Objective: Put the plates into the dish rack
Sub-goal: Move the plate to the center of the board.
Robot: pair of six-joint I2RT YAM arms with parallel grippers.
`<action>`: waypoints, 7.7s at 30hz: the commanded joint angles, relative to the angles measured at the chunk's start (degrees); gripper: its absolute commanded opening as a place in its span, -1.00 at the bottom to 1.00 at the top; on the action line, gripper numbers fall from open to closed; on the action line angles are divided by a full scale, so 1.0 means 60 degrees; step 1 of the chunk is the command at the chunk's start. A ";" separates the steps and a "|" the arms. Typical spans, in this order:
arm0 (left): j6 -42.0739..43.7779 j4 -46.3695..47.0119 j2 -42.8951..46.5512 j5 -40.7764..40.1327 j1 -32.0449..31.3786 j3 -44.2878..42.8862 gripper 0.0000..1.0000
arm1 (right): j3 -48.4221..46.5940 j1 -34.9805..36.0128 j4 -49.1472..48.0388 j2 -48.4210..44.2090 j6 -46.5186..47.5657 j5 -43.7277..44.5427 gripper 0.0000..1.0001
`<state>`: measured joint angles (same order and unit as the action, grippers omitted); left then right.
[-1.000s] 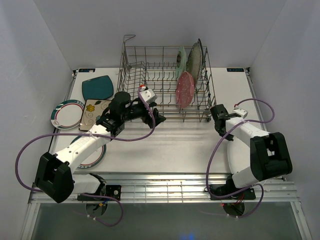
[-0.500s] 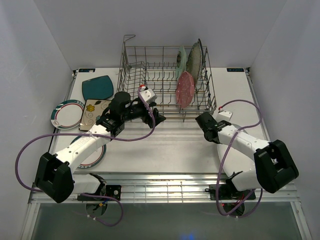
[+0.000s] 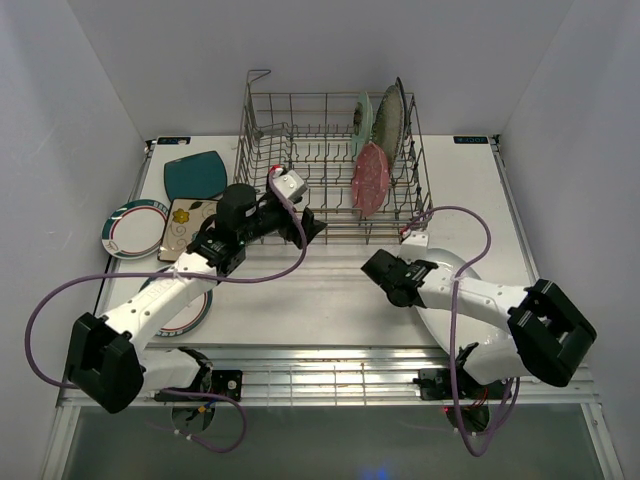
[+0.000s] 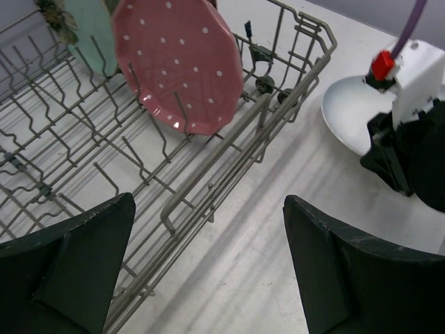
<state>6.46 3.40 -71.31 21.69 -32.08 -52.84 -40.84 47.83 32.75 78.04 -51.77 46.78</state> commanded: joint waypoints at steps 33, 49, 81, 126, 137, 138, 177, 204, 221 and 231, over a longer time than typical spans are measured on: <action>-0.1662 -0.0083 0.1645 -0.2268 0.2372 -0.0437 0.96 | -0.1412 0.4948 -0.6087 0.3531 0.4405 -0.0150 -0.84; -0.1604 -0.0142 0.1528 -0.2019 0.2387 -0.0451 0.96 | -0.0049 0.5137 -0.8316 0.2667 0.6899 -0.1471 0.37; -0.1384 -0.0112 0.1660 -0.0806 0.2387 -0.0202 0.96 | 0.1018 0.5109 -0.0749 -0.2897 -0.0577 0.0932 0.35; -0.0388 -0.0010 0.2173 0.1790 0.2387 0.0808 0.96 | 0.2353 0.4040 0.3434 -0.4175 -0.6241 0.0992 0.31; -0.0388 -0.0010 0.2188 0.1804 0.2387 0.0838 0.96 | 0.3159 0.3849 0.1017 -0.4803 -0.4513 0.0494 -0.03; -0.0373 0.0005 0.2187 0.1790 0.2387 0.0838 0.96 | 0.3174 0.3834 0.0972 -0.4833 -0.4439 0.0465 -0.06; -0.0256 -0.0039 0.2188 0.2009 0.2387 0.0853 0.96 | 0.1124 0.3645 -0.1885 -0.1201 0.0981 -0.0078 -0.80; -0.0051 -0.0142 0.2056 0.2346 0.2387 0.0823 0.96 | 0.0757 0.0407 -0.4272 0.0161 0.3604 -0.0752 -0.46; 0.0388 -0.0288 0.2290 0.2610 0.2387 0.0940 0.96 | 0.1781 0.0333 -0.4184 -0.2325 0.2594 -0.1263 0.32; 0.1296 -0.0830 0.2832 0.3313 0.2372 0.0999 0.96 | 0.2732 0.0333 -0.4301 -0.3748 0.1539 -0.2318 0.35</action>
<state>11.84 0.21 -56.64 38.59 -18.06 -47.27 -26.44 50.09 7.90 58.08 -39.16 35.53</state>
